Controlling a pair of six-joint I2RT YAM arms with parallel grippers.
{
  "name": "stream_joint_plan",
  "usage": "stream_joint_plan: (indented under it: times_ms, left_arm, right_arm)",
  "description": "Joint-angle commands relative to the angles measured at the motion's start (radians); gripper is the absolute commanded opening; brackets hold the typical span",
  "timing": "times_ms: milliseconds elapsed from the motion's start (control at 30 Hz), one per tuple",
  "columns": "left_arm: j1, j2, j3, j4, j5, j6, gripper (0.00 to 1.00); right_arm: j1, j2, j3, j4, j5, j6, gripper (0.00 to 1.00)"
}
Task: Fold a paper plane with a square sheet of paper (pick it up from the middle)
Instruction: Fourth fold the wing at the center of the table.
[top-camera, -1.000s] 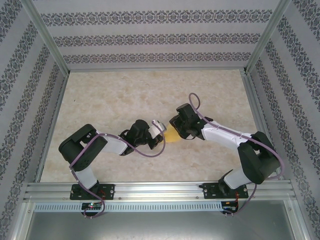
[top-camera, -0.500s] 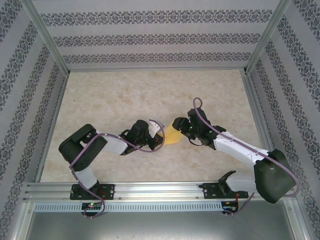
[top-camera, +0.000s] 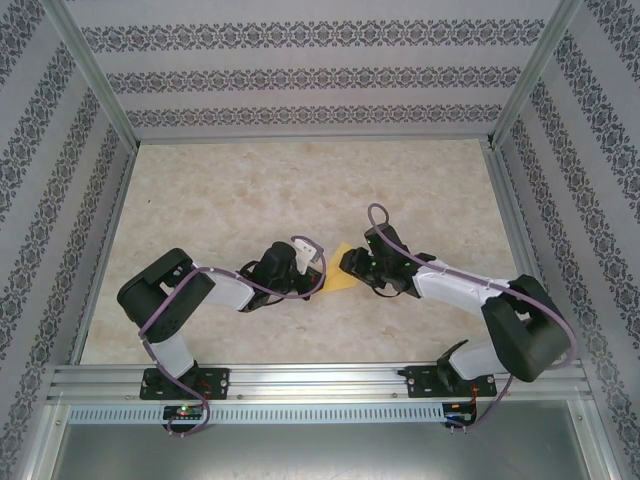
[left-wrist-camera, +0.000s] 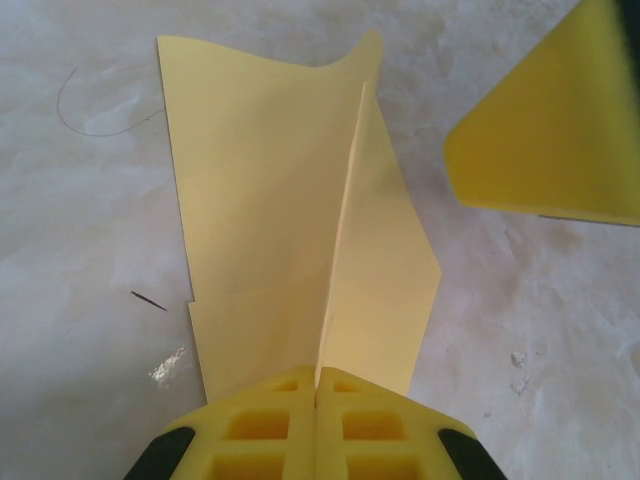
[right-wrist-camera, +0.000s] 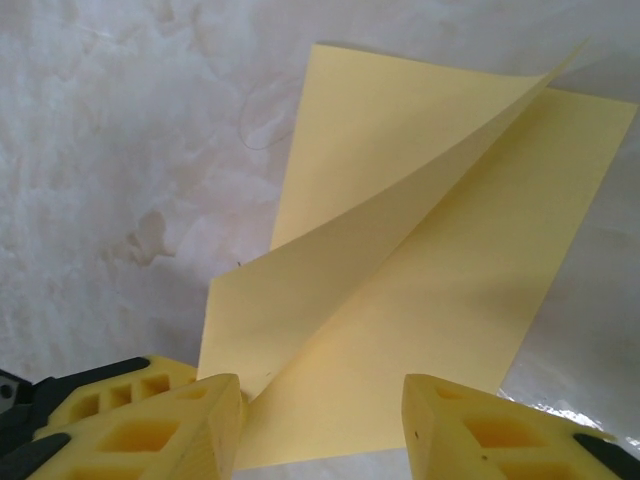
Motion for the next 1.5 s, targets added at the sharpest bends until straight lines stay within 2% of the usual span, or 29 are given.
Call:
stream_joint_plan:
  times_ms: [0, 433, 733, 1000, 1333, 1467]
  left_arm:
    - [-0.011, -0.023, -0.009, 0.035, -0.009, -0.040, 0.04]
    - [-0.004, -0.034, 0.000, -0.014, 0.014, -0.062, 0.07]
    - [0.014, -0.025, 0.002, -0.030, 0.020, -0.129, 0.06]
    - [0.034, -0.023, 0.005, -0.039, 0.030, -0.140, 0.07]
    - [0.045, -0.008, 0.006, -0.033, 0.068, -0.162, 0.12]
    - [0.048, -0.020, 0.010, -0.046, 0.078, -0.165, 0.17]
  right_arm:
    - [0.014, 0.036, 0.049, 0.049, -0.021, -0.010, 0.45]
    - [0.014, 0.159, 0.106, 0.054, -0.043, 0.003, 0.39]
    - [0.019, 0.101, 0.085, 0.036, -0.011, 0.019, 0.43]
    - [0.015, 0.161, 0.098, 0.024, -0.011, 0.041, 0.42]
    - [0.011, 0.204, 0.126, -0.001, -0.008, 0.046, 0.45]
    - [0.013, 0.226, 0.147, -0.036, 0.001, 0.041, 0.46]
